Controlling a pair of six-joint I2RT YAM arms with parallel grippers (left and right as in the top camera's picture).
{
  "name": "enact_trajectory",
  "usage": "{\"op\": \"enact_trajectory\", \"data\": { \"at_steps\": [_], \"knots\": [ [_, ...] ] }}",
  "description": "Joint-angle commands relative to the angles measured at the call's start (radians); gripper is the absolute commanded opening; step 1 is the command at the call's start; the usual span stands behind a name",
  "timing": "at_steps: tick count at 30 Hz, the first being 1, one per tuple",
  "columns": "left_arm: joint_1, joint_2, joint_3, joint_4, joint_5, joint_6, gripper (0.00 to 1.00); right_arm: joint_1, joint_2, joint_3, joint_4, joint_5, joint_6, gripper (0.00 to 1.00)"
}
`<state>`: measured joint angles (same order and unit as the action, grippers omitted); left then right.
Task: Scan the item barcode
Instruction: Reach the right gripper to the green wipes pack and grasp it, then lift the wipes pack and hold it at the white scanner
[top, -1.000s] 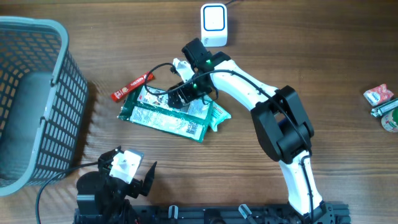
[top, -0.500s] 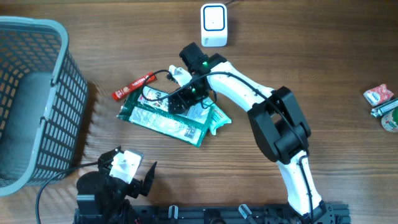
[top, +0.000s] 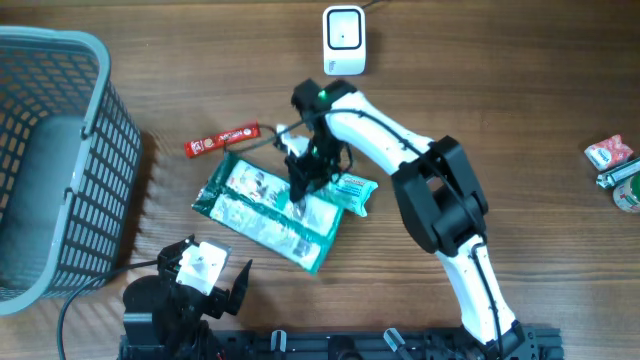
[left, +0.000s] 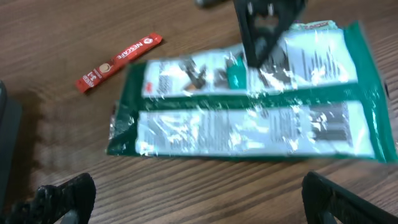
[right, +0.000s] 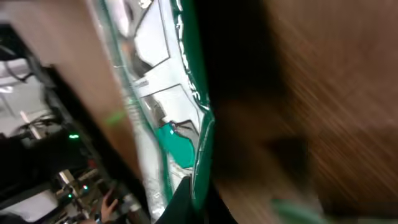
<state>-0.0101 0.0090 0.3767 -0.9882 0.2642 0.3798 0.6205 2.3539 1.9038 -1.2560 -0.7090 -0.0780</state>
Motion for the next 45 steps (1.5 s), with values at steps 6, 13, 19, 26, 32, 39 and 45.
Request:
{"op": "enact_trajectory", "data": {
  "at_steps": [6, 13, 19, 26, 32, 39, 45],
  "knots": [
    [0.006, -0.002, -0.005, 0.0, 0.016, 0.005, 1.0, 0.0, -0.422, 0.062, 0.139, 0.612, 0.045, 0.04],
    [0.006, -0.002, -0.005, 0.0, 0.016, 0.005, 1.0, 0.001, -0.459, 0.026, 0.624, 1.12, -0.098, 0.05],
    [0.006, -0.002, -0.005, 0.0, 0.016, 0.005, 1.0, -0.029, -0.341, 0.008, 1.146, 1.345, -0.42, 0.05],
    [0.006, -0.002, -0.005, 0.0, 0.016, 0.005, 1.0, -0.042, -0.085, 0.008, 1.606, 1.344, -0.743, 0.05],
    [0.006, -0.002, -0.005, 0.0, 0.016, 0.005, 1.0, -0.038, 0.09, 0.008, 1.637, 1.347, -0.804, 0.05],
    [0.006, -0.002, -0.005, -0.001, 0.016, 0.005, 1.0, 0.011, 0.121, 0.008, 1.575, 1.362, -0.795, 0.05],
    [0.006, -0.002, -0.005, 0.0, 0.016, 0.005, 1.0, 0.03, 0.121, 0.008, 1.407, 1.28, -0.536, 0.05]
  ]
}}
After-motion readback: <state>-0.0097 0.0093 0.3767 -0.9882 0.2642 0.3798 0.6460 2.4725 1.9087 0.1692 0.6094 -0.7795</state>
